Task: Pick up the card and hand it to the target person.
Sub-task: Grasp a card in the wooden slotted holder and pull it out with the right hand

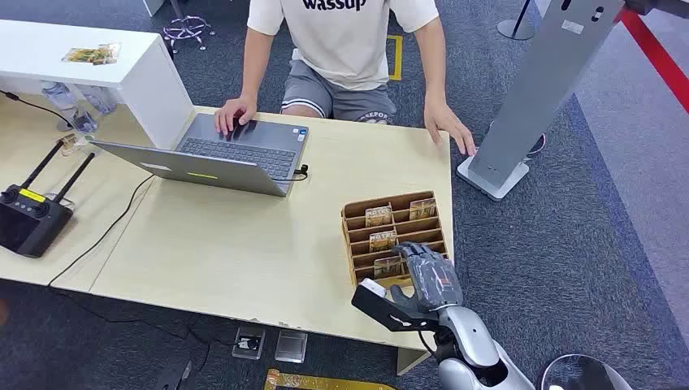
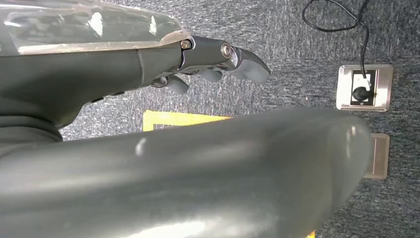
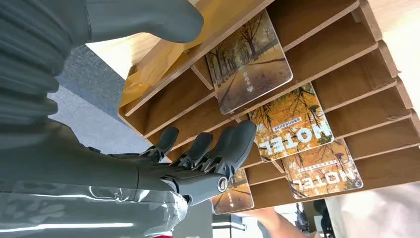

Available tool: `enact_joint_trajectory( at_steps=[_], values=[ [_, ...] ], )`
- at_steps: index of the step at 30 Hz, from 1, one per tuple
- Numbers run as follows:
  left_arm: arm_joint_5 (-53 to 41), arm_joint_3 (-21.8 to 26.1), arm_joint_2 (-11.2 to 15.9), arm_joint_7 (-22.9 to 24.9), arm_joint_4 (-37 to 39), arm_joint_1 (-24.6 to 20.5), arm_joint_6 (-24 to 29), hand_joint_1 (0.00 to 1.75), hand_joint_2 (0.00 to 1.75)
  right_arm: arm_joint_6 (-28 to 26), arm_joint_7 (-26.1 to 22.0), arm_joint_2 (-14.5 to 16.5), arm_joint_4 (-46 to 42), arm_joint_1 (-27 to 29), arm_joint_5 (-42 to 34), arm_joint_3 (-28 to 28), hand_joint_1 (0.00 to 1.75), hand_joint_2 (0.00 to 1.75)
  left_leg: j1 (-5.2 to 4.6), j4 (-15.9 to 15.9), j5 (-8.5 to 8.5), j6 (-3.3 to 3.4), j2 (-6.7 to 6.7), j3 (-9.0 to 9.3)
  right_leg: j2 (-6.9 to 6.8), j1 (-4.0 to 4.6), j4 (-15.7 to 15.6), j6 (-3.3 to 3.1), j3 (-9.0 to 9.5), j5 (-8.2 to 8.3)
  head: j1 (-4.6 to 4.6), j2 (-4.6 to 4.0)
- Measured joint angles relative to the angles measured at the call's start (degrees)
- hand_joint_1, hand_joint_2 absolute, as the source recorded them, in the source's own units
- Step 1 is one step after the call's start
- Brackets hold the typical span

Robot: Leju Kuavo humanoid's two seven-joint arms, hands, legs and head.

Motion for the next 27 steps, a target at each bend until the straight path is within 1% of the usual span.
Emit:
enact_joint_trajectory(
  at_steps=[5, 13, 17, 19, 23, 27],
  values=[
    [0.0, 0.0, 0.0, 0.0, 0.0, 0.0, 0.0, 0.00, 0.00, 0.0, 0.1, 0.0, 0.1, 0.1, -0.3, -0.1, 0.61, 1.75, 0.00, 0.0, 0.00, 0.00, 0.00, 0.00, 0.00, 0.00, 0.0, 0.00, 0.00, 0.00, -0.01, 0.00],
    [0.0, 0.0, 0.0, 0.1, 0.0, 0.0, 0.0, 0.00, 0.00, -0.1, 0.1, 0.0, 0.1, 0.3, -0.4, -0.2, 0.71, 1.75, 0.00, 0.0, 0.00, 0.00, 0.00, 0.00, 0.00, 0.00, 0.0, 0.00, 0.00, 0.00, 0.00, 0.00],
    [0.0, 0.0, 0.0, 0.1, 0.0, 0.0, 0.0, 0.00, 0.00, -0.4, 0.1, 0.0, 0.1, 0.5, -0.2, -0.2, 0.85, 1.75, 0.00, 0.0, 0.00, 0.00, 0.00, 0.01, 0.00, 0.00, 0.0, 0.00, 0.00, 0.00, 0.00, 0.00],
    [0.0, 0.0, 0.0, 0.1, 0.0, 0.0, 0.0, 0.00, 0.00, -0.5, 0.1, 0.0, 0.1, 0.5, 0.1, -0.2, 0.88, 1.75, 0.00, 0.0, 0.00, 0.00, 0.00, 0.01, 0.00, 0.00, 0.0, 0.00, 0.01, 0.00, 0.00, 0.00],
    [0.0, 0.0, 0.0, 0.1, 0.0, 0.0, 0.0, 0.00, 0.00, -0.5, 0.0, 0.0, 0.1, 0.6, 0.4, -0.2, 1.05, 1.75, 0.00, 0.0, 0.00, 0.00, 0.00, 0.01, 0.00, 0.00, 0.0, 0.00, 0.01, 0.00, 0.00, 0.00],
    [0.0, 0.0, 0.0, 0.2, 0.0, 0.0, 0.0, 0.00, 0.00, -0.5, -0.1, 0.0, 0.2, 0.7, 0.4, -0.2, 1.07, 1.75, 0.00, 0.0, 0.00, 0.00, 0.00, 0.01, 0.00, 0.00, 0.0, 0.00, 0.01, 0.00, -0.01, 0.00]
  ],
)
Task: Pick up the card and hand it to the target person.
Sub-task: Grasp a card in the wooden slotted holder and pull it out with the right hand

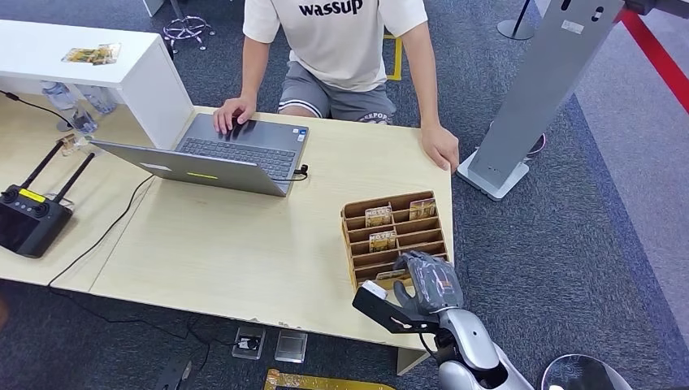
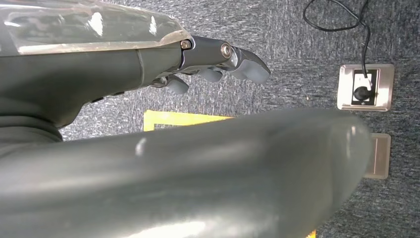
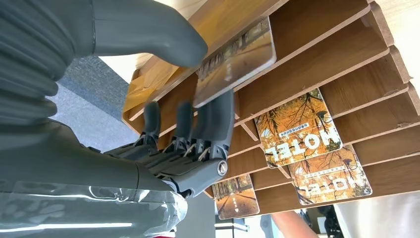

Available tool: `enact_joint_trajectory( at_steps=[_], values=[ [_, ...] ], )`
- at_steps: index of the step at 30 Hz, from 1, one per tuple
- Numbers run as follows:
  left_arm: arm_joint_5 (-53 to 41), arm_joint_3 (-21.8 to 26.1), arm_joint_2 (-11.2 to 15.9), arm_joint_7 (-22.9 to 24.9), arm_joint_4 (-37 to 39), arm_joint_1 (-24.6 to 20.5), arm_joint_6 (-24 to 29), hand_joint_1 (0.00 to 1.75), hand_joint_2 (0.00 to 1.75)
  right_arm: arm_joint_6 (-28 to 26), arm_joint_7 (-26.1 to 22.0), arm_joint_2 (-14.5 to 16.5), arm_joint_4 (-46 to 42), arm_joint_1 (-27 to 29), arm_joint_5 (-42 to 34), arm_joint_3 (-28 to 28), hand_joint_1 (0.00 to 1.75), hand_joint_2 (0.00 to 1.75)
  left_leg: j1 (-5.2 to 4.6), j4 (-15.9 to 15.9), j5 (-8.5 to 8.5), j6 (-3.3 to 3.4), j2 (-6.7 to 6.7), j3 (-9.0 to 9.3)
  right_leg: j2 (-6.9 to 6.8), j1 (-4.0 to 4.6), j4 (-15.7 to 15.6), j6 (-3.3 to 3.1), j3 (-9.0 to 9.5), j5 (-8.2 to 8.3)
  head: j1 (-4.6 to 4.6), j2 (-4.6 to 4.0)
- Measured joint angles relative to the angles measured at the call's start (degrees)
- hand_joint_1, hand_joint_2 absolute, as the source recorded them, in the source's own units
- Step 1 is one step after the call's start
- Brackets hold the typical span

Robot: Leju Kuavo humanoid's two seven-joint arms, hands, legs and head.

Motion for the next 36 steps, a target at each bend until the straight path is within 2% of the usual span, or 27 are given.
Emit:
enact_joint_trajectory(
  at_steps=[4, 15, 17, 21, 36],
  values=[
    [0.0, 0.0, 0.0, 0.0, 0.0, 0.0, 0.0, 0.00, 0.00, 0.0, 0.0, 0.0, 0.0, 0.1, 0.0, -0.1, 1.12, 1.75, 0.00, 0.0, 0.00, 0.00, 0.00, 0.00, 0.00, 0.00, 0.0, 0.00, 0.00, 0.00, 0.01, 0.00],
    [0.0, 0.0, 0.0, 0.0, 0.0, 0.0, 0.0, 0.00, 0.00, -0.1, -0.1, 0.0, 0.0, 0.2, 0.1, -0.7, 1.40, 1.75, 0.00, 0.0, 0.00, 0.00, 0.00, 0.00, 0.00, 0.00, 0.0, 0.00, 0.01, 0.00, 0.01, 0.00],
    [0.0, 0.0, 0.0, 0.0, 0.0, 0.0, 0.0, 0.00, 0.00, -0.1, -0.2, 0.0, 0.0, 0.2, 0.1, -1.0, 1.47, 1.75, 0.00, 0.0, 0.00, 0.00, 0.00, 0.00, 0.00, 0.00, 0.0, 0.00, 0.01, 0.00, 0.01, 0.00],
    [0.0, 0.0, 0.0, 0.0, 0.0, 0.0, 0.0, 0.00, 0.00, -0.2, -0.2, 0.0, 0.0, 0.2, 0.1, -1.1, 1.75, 1.75, 0.00, 0.0, 0.00, 0.00, 0.00, 0.00, 0.00, 0.00, 0.0, 0.00, 0.01, 0.00, 0.01, 0.00],
    [-0.2, 0.0, 0.0, -0.2, 0.0, 0.0, 0.0, 0.00, 0.00, -0.3, -0.2, 0.0, 0.0, 0.2, -0.1, -1.4, 1.75, 1.75, 0.00, 0.0, 0.00, 0.00, 0.00, 0.01, 0.00, 0.00, 0.0, 0.00, 0.01, 0.00, 0.01, 0.00]
  ],
)
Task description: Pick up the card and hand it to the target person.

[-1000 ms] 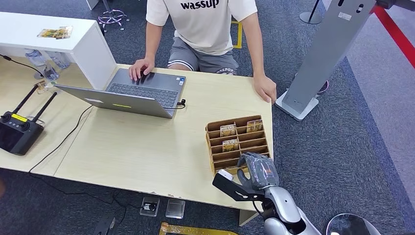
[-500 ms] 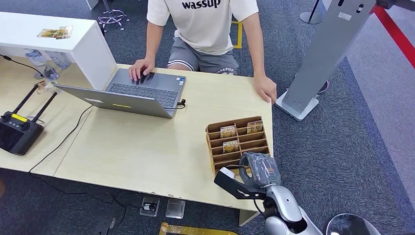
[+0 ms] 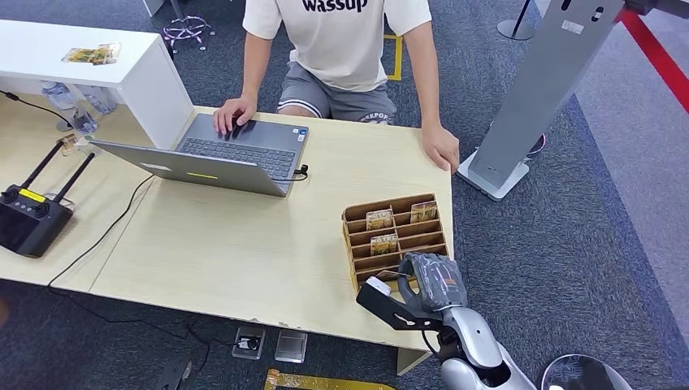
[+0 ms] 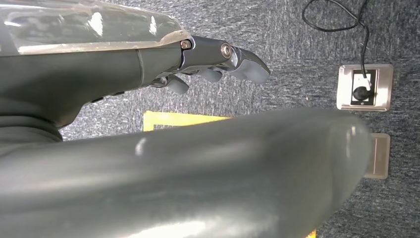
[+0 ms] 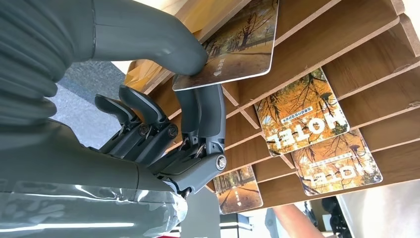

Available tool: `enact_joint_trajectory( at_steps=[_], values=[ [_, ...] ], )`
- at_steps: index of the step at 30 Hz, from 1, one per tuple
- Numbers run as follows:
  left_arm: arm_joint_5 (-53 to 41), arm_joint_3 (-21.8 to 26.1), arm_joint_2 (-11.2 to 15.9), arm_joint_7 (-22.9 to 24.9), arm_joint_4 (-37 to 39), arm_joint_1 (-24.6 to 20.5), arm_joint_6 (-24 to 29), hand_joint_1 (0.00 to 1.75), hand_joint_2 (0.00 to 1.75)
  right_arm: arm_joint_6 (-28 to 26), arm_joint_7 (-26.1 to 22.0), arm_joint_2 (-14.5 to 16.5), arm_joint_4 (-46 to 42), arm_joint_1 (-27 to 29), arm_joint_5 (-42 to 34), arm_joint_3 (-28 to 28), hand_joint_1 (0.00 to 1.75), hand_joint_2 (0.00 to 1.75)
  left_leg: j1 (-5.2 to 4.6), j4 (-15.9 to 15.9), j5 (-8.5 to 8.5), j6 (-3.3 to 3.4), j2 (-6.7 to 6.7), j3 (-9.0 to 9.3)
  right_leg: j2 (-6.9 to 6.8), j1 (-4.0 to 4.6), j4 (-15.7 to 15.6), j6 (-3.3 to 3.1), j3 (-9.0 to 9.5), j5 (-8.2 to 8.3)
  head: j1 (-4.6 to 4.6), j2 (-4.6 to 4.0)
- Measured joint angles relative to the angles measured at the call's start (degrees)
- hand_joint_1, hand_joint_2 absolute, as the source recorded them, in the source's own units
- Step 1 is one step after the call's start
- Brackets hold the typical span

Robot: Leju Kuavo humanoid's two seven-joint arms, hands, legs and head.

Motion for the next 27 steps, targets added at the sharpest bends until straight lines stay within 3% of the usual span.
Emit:
enact_joint_trajectory(
  at_steps=[10, 17, 27],
  values=[
    [0.1, 0.0, 0.0, -0.6, 0.0, 0.0, 0.0, 0.00, 0.00, -2.0, 1.9, -0.7, -3.0, -0.2, 1.3, -1.2, 1.75, 1.75, 0.00, 0.0, 0.00, 0.00, 0.00, 0.00, 0.00, 0.00, 0.0, 0.00, 0.00, 0.00, -0.01, 0.00],
    [0.3, 0.0, 0.0, -0.9, 0.0, 0.1, 0.0, 0.00, 0.00, -3.7, 5.2, -3.9, -12.2, -3.0, 3.7, -3.9, 1.75, 1.75, -0.01, 0.0, 0.00, 0.00, 0.01, 0.05, 0.02, -0.01, 0.0, 0.01, 0.02, 0.01, 0.07, 0.00],
    [0.7, 0.0, 0.0, -1.3, 0.0, 0.1, 0.1, 0.00, 0.00, -5.0, 5.2, -6.7, -23.9, -5.6, 3.8, -5.7, 1.75, 1.75, 0.00, 0.0, 0.00, 0.00, 0.01, 0.03, 0.02, 0.00, 0.0, 0.00, 0.02, 0.01, -0.04, 0.00]
  ],
)
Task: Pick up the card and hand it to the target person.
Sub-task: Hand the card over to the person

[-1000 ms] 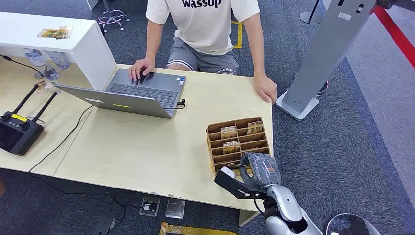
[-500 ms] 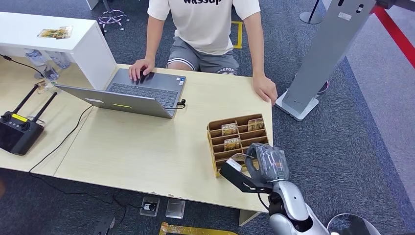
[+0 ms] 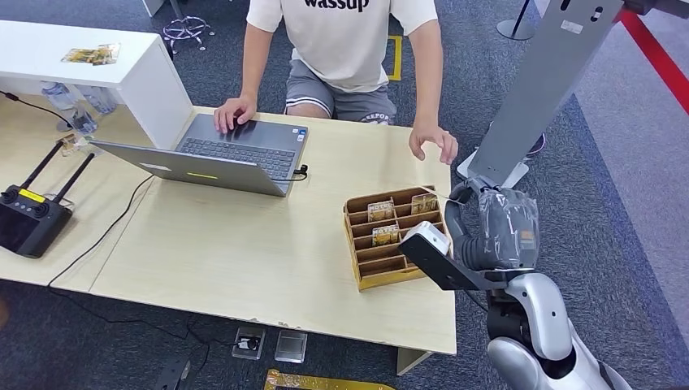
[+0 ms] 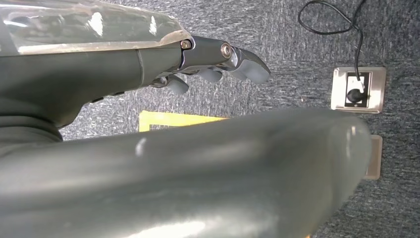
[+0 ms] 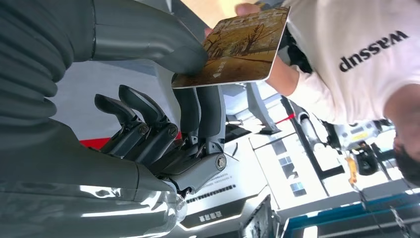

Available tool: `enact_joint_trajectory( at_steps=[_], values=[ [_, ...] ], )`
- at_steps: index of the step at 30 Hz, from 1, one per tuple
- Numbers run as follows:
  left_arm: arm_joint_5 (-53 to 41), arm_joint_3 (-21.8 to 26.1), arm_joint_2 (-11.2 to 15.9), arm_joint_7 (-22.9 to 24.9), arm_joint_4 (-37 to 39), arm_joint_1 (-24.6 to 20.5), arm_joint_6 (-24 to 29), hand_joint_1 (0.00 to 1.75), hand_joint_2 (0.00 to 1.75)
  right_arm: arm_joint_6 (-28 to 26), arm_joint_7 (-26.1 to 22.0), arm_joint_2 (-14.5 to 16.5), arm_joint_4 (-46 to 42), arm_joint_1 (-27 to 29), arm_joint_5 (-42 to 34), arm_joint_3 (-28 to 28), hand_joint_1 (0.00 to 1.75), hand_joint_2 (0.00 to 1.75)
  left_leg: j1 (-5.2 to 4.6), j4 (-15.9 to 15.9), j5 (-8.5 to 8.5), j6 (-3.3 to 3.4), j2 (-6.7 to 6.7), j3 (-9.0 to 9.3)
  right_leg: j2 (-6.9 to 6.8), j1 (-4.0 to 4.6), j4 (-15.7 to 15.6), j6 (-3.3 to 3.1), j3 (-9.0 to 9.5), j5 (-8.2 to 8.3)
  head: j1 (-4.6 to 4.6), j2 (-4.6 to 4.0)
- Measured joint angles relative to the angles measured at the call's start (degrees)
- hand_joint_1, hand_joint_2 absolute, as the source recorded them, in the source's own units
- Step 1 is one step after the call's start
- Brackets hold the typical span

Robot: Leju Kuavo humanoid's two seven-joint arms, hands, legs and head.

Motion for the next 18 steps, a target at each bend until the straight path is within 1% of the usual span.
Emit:
enact_joint_trajectory(
  at_steps=[4, 8, 13, 18],
  values=[
    [-0.2, 0.0, 0.0, -0.4, 0.0, 0.0, -0.3, 0.00, 0.00, -0.6, -2.1, 0.3, -0.1, -1.6, -2.4, 0.4, 1.75, 1.75, 0.00, 0.0, 0.00, 0.00, -0.01, -0.01, -0.01, 0.00, 0.0, 0.00, 0.03, 0.00, 0.04, 0.00],
    [-0.6, 0.0, 0.0, -0.5, 0.0, -0.2, -0.7, 0.00, 0.00, -3.1, -5.2, 1.5, 3.8, -4.0, -5.0, 1.1, 1.75, 1.75, 0.00, 0.0, 0.01, 0.00, -0.01, 0.00, -0.02, 0.00, 0.0, 0.00, 0.06, 0.00, 0.06, 0.00],
    [-0.7, 0.0, 0.0, 0.0, 0.0, -0.2, -1.2, 0.00, 0.00, -9.8, -11.6, 3.6, 12.5, -6.5, -7.2, 1.8, 1.75, 1.75, 0.00, 0.0, 0.01, 0.00, -0.02, -0.02, -0.03, 0.00, 0.0, 0.00, 0.05, 0.00, 0.02, 0.00],
    [-0.7, 0.0, 0.0, 0.6, 0.0, -0.2, -1.3, 0.00, 0.00, -16.5, -18.0, 5.6, 20.8, -8.0, -8.0, 1.8, 1.75, 1.75, 0.00, 0.0, 0.01, 0.00, -0.02, -0.03, -0.03, 0.00, 0.0, 0.00, 0.03, 0.00, 0.02, 0.00]
  ],
)
